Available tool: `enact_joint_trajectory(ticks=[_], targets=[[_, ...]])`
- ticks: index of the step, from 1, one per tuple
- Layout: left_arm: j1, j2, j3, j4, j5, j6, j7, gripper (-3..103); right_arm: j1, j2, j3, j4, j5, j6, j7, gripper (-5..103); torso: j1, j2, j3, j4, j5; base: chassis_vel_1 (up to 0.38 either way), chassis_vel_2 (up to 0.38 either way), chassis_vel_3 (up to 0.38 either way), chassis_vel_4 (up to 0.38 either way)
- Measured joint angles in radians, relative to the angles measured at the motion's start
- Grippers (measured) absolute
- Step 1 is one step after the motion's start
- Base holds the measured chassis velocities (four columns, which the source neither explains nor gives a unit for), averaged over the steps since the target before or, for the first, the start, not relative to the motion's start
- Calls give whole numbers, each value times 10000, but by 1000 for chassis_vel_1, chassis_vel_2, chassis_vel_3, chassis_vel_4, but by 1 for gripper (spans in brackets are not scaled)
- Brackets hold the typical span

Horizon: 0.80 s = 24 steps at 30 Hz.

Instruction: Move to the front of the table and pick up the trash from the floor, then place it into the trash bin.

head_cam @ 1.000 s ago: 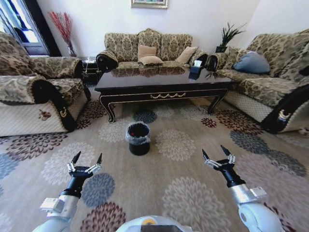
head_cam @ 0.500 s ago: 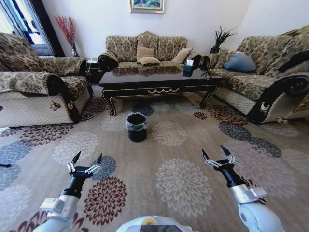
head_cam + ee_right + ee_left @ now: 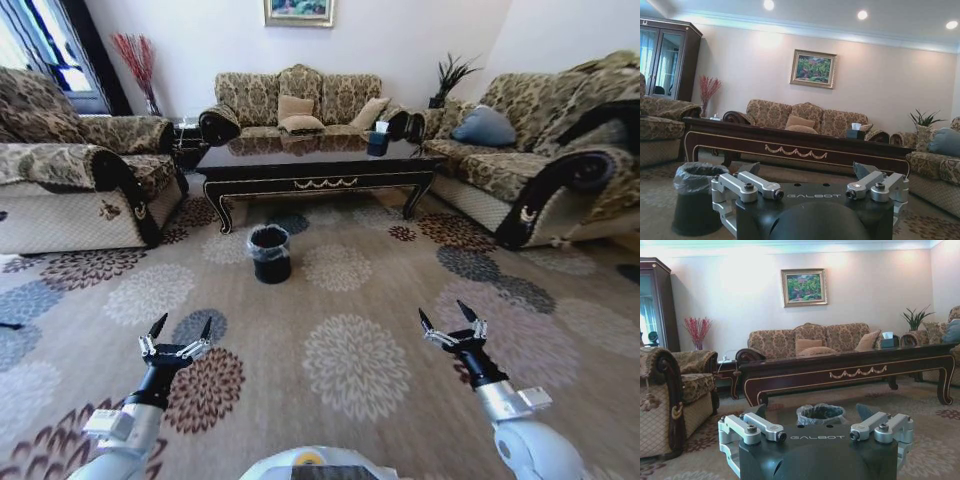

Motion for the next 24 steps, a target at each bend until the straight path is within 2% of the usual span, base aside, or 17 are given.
enact_joint_trajectory(ticks=[17, 24], targets=[[1, 0, -2, 1, -1, -1, 0, 100, -7, 1, -2, 0, 0, 0, -1, 100, -2, 1, -1, -5, -3, 357, -320, -350, 328], [1, 0, -2, 1, -1, -1, -1, 100, -5, 1, -2, -1, 1, 0, -1, 100, -1, 1, 3, -4, -3, 73, -102, -89, 140]])
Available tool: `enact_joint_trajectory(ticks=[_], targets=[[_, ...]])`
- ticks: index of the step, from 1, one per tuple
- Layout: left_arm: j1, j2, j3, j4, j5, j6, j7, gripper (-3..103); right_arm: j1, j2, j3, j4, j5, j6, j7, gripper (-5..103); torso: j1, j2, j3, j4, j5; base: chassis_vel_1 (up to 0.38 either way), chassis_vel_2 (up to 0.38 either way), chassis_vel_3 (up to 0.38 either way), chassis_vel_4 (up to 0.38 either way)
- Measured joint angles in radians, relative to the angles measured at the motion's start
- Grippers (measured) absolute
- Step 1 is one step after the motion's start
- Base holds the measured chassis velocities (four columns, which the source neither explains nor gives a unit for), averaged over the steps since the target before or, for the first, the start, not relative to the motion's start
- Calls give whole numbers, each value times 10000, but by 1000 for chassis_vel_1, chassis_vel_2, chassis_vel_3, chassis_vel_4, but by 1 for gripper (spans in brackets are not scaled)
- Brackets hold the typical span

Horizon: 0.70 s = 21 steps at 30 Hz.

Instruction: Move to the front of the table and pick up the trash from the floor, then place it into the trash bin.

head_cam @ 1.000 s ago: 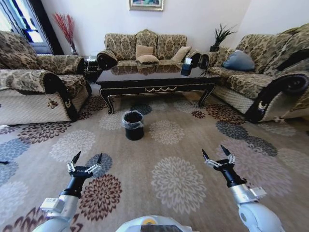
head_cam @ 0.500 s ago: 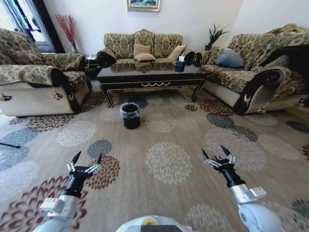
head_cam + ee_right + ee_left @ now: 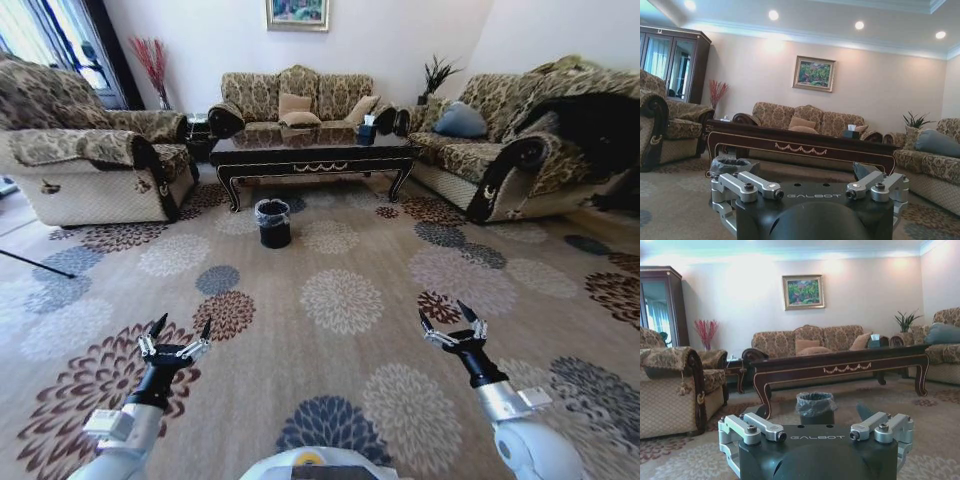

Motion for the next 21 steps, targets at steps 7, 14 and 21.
enact_joint_trajectory(ticks=[7, 14, 21], targets=[[-3, 0, -1, 0, 0, 0, 1, 100, 9, 0, 0, 0, 0, 0, 0, 100, 1, -1, 0, 4, 3, -15, 38, 30, -30], [-2, 0, 0, 0, 0, 0, 0, 100, 6, 0, 0, 0, 0, 0, 0, 100, 1, -1, -2, 2, 2, 62, -69, -68, 75], [-1, 0, 0, 0, 0, 0, 1, 100, 4, 0, 0, 0, 0, 0, 0, 100, 1, 0, -4, 3, 2, 74, -93, -64, 121]])
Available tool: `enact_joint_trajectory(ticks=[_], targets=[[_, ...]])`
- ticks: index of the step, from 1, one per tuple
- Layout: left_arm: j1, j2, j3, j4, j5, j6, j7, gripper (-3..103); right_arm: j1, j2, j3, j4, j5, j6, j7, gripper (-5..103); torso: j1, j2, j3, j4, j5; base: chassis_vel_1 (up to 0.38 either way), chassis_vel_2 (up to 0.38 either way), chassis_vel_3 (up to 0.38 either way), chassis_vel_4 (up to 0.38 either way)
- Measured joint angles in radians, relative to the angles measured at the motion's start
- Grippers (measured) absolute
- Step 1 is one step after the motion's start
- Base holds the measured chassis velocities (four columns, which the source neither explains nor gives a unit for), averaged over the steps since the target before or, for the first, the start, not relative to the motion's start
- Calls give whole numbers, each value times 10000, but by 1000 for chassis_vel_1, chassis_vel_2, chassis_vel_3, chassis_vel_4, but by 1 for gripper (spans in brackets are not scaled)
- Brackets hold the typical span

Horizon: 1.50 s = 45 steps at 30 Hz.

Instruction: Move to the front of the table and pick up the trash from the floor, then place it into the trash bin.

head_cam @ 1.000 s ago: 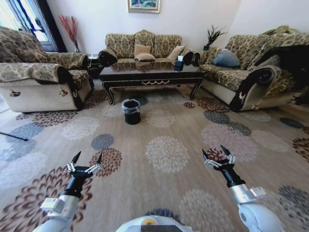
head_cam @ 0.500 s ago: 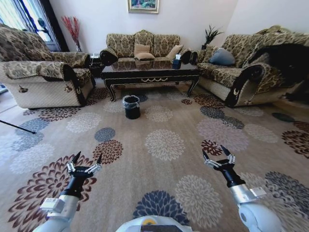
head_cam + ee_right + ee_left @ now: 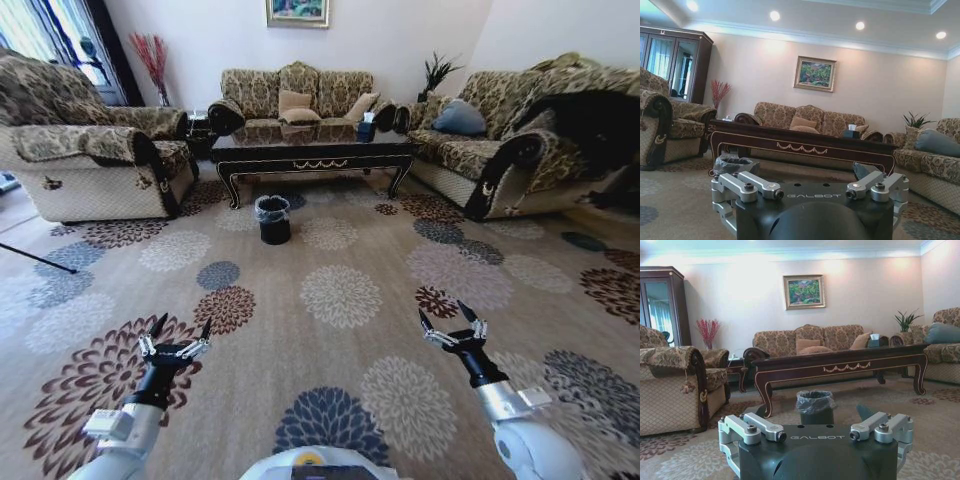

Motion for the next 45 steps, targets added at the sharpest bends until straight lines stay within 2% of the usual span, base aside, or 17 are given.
enact_joint_trajectory(ticks=[6, 25, 33, 41, 45], targets=[[0, 0, 0, 0, 0, 0, 0, 100, 1, 0, 0, 0, 0, -1, 0, 100, 1, 16, 18, -1, 0, 7, -25, -22, 13], [0, 0, 0, 0, 0, 0, 0, 100, 2, 0, 0, 0, 0, 0, 0, 100, 63, 827, 758, 0, 0, 0, 0, 0, 0], [0, 0, 0, 0, 0, 1, 0, 100, 2, 0, 0, 0, 0, 0, 0, 100, 78, 943, 866, 0, 0, 0, 0, 0, 0], [0, 0, 0, 0, 0, 1, 0, 100, 2, 0, 1, 0, 0, 0, 0, 100, 180, 1322, 1133, -1, 0, 0, 0, 0, 0], [0, 1, 0, 0, 0, 0, 0, 100, 2, 0, 0, 0, 0, 0, 0, 100, 193, 1374, 1178, -1, 0, 0, 0, 0, 0]])
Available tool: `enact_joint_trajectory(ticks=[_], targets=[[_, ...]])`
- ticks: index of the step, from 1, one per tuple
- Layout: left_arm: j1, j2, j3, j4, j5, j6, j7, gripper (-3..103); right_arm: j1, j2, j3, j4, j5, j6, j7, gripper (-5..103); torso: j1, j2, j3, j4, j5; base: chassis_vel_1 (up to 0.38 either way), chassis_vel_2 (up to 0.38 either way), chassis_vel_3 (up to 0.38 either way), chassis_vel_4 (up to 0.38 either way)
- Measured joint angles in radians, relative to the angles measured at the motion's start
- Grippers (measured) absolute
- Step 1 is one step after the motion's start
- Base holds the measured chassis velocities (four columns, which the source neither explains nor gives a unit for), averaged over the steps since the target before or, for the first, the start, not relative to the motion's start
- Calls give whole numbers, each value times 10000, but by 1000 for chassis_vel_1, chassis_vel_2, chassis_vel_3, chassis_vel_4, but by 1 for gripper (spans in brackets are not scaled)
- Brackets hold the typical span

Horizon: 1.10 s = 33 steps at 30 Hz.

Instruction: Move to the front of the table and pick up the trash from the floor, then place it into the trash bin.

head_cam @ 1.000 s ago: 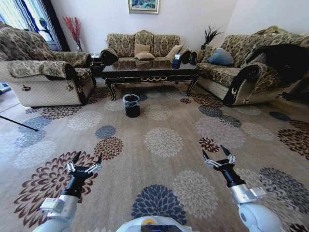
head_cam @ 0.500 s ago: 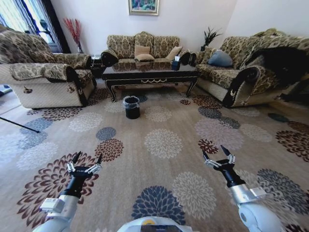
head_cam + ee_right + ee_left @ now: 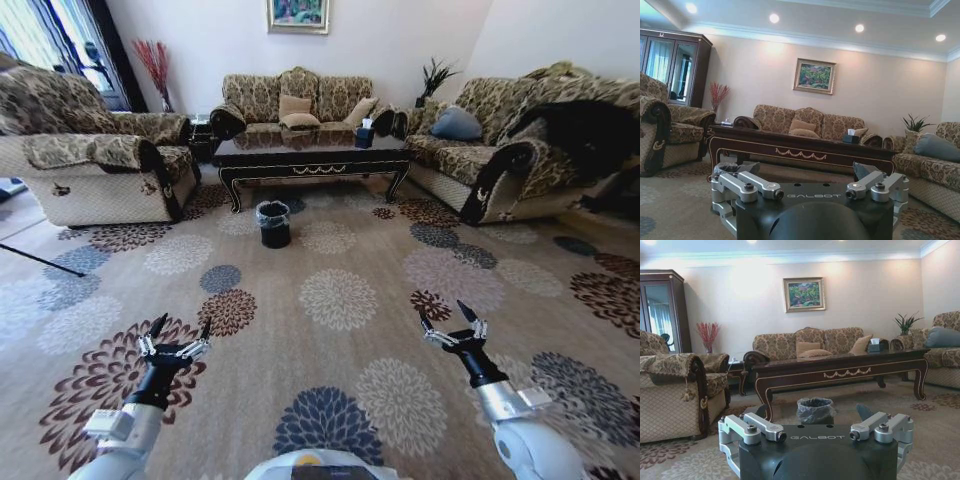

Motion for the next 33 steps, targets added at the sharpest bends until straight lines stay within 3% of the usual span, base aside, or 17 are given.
enact_joint_trajectory(ticks=[33], targets=[[0, 0, 0, 0, 0, 0, 0, 100, 0, 0, 0, 0, 0, 0, 0, 100, 298, 1129, 824, 0, 0, 0, 0, 0, 0]])
